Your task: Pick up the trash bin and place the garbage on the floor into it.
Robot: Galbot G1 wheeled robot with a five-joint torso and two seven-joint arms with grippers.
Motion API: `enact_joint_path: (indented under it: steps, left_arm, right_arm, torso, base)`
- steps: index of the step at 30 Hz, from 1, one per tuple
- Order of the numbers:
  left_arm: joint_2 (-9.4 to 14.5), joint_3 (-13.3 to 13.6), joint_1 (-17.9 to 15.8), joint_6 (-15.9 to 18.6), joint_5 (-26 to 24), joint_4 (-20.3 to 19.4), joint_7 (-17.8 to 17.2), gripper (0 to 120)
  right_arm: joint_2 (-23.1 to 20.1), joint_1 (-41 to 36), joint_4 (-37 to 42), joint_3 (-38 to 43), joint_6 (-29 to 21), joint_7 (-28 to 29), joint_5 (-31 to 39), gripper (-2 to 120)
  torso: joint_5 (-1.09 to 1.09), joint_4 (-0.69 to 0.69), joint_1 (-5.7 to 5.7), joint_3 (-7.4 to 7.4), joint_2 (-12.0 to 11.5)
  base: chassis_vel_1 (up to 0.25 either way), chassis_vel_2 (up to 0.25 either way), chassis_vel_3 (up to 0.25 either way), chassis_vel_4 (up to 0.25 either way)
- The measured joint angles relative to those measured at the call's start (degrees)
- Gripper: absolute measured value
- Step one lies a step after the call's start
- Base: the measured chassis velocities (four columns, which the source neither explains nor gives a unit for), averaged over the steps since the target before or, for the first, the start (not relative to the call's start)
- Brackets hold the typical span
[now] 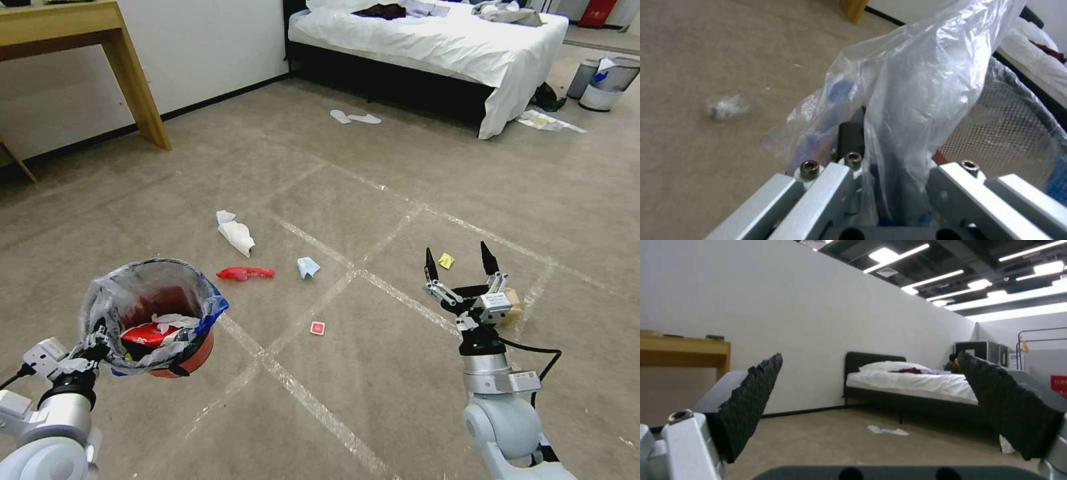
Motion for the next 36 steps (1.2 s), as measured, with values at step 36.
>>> enact_joint_path:
  steps: [36]
  left_arm:
    - [0.60, 0.20, -0.99, 0.01, -0.01, 1.90, -0.22, 3]
  right_arm:
    - [0.42, 2.69, -3.01, -2.93, 0.40, 0.03, 0.24, 100]
  torso:
    - [-0.01, -0.01, -0.01, 0.00, 0.00]
  base:
    - [-0.096, 0.100, 0.094, -0.095]
